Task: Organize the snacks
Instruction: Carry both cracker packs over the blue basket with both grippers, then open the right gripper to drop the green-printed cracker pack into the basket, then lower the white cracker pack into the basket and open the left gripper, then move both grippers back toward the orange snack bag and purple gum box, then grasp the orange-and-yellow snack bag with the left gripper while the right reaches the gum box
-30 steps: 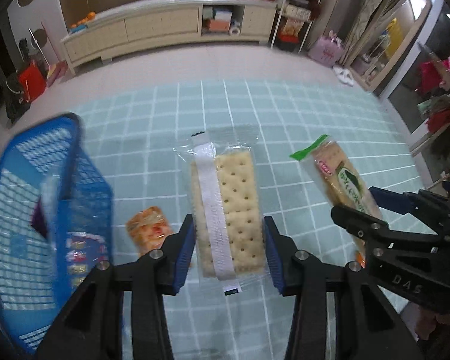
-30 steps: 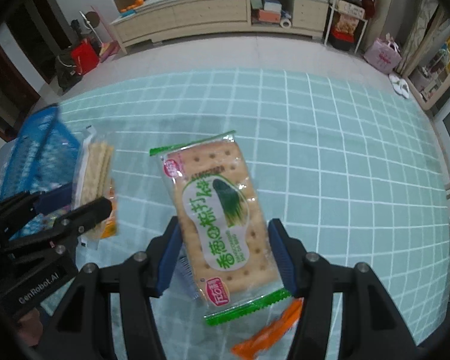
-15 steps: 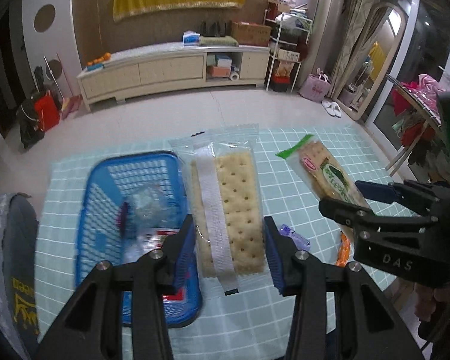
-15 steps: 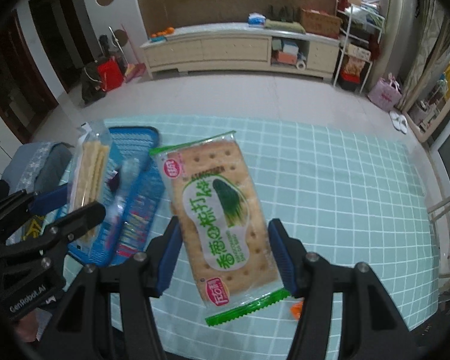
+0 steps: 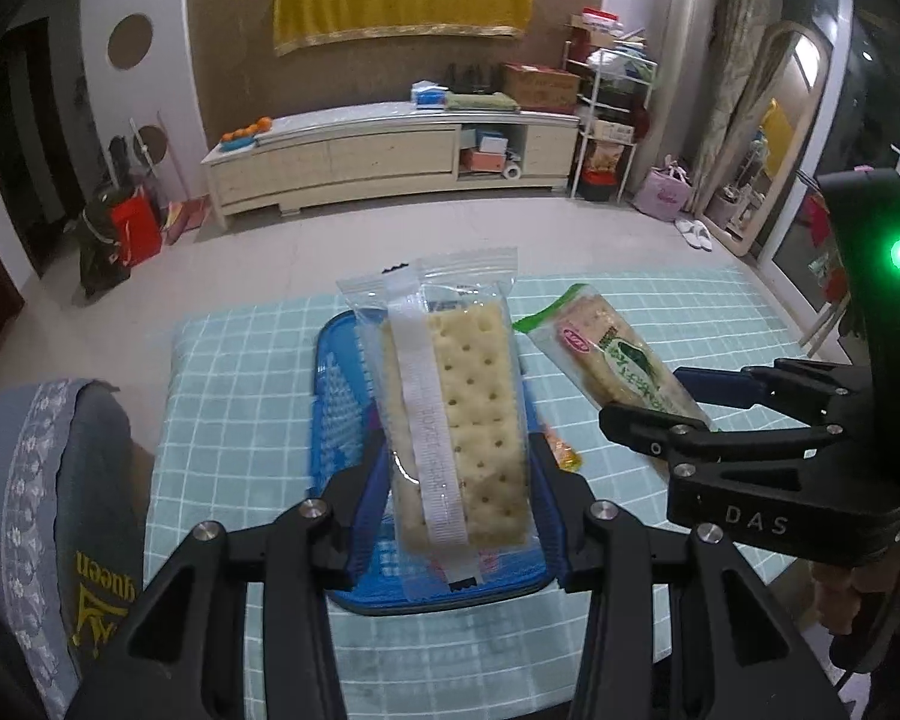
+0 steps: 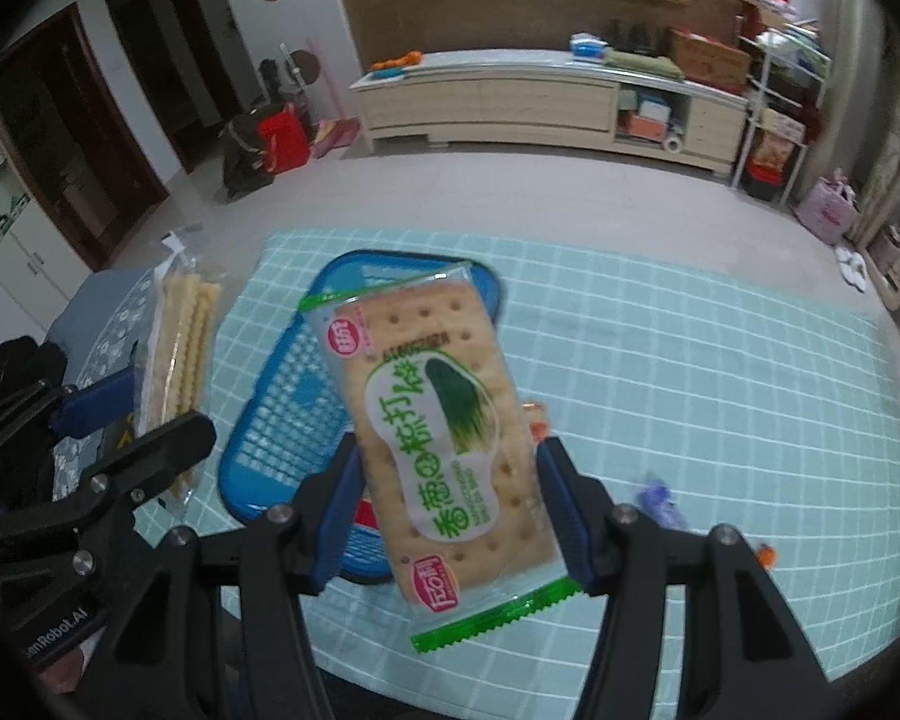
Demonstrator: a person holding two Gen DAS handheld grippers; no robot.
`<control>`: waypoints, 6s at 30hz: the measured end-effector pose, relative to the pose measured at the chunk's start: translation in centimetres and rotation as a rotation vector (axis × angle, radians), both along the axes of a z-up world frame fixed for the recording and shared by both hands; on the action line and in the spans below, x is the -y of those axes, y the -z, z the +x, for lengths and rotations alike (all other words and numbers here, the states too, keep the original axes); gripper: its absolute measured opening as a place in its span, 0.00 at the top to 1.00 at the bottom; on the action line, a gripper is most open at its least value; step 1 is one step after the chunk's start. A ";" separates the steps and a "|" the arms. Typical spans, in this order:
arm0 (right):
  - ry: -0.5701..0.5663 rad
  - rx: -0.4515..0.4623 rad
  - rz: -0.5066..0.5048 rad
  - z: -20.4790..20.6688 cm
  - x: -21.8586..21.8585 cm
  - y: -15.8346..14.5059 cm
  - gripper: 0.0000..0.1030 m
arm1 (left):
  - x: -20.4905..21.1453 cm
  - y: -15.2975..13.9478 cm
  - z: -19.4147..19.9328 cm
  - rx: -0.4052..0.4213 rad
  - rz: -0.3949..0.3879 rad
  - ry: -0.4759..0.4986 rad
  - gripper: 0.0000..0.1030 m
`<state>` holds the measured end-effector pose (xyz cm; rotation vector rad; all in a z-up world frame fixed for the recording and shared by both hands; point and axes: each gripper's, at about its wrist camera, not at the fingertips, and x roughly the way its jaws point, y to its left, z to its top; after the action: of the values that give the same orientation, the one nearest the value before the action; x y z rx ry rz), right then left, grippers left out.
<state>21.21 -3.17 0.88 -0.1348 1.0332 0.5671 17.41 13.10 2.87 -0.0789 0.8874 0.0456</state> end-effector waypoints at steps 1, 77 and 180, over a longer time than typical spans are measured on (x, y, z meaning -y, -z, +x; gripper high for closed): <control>-0.005 -0.004 0.001 -0.2 -0.7 0.1 0.40 | -0.5 0.1 -0.2 -0.001 -0.003 -0.006 0.60; 0.084 -0.190 -0.065 3.9 -4.6 8.8 0.19 | -3.5 9.6 3.1 -0.157 -0.095 0.061 0.57; 0.255 0.064 -0.006 6.3 18.6 18.0 0.18 | 15.4 23.1 15.3 -0.080 0.074 -0.267 0.26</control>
<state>27.48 -21.80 -17.16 -0.0249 0.9719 0.3260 32.67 -2.26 -20.22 -0.1265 0.9496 0.3326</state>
